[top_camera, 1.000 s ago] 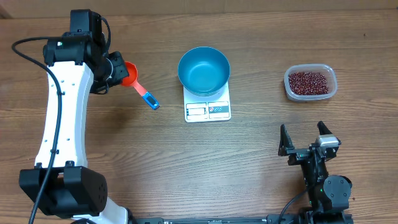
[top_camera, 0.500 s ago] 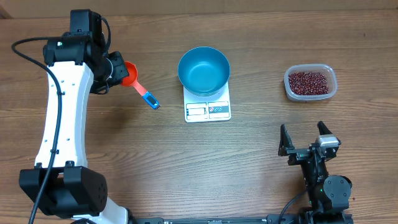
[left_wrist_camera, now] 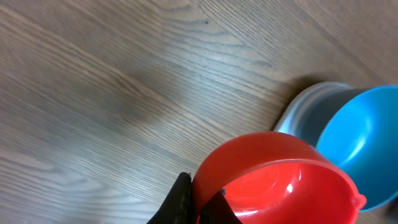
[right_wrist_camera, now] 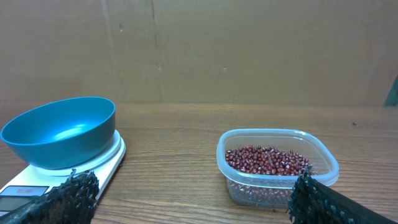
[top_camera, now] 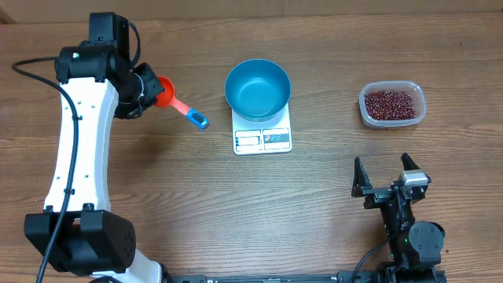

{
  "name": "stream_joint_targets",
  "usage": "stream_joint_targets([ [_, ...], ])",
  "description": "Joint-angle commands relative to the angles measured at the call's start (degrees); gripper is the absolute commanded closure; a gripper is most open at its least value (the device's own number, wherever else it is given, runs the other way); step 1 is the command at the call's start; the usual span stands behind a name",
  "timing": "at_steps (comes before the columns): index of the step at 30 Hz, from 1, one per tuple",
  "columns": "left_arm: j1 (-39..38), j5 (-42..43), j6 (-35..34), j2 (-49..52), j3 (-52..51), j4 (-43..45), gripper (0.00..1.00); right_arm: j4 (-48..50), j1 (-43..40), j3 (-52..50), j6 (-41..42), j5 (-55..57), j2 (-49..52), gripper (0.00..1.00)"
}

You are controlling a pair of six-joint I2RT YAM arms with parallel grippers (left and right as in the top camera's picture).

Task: Scoop item into bowl and weigh 150g on scale
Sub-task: 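Lift the red cup with the left gripper toward the blue bowl, then hold the red cup with the left gripper beside the blue bowl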

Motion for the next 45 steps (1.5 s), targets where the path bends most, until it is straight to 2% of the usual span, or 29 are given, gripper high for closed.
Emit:
stream_joint_targets([
  [1, -1.8, 2.0, -10.0, -1.6, 1.5, -0.2, 0.96, 0.3, 0.4, -0.6, -0.1, -0.1, -0.5, 0.00],
  [3, -3.6, 2.0, -14.2, -1.6, 1.5, -0.2, 0.96, 0.3, 0.4, -0.6, -0.1, -0.1, -0.5, 0.00],
  [13, -11.5, 1.0, -22.4, -1.6, 1.5, -0.1, 0.96, 0.3, 0.4, -0.6, -0.1, -0.1, -0.5, 0.00],
  [23, -15.1, 0.1, -24.2, -1.6, 1.5, -0.2, 0.96, 0.3, 0.4, -0.6, -0.1, -0.1, -0.5, 0.00],
  [45, -15.5, -1.3, -24.3, -1.6, 1.5, -0.4, 0.96, 0.3, 0.4, -0.6, -0.1, -0.1, -0.5, 0.00],
])
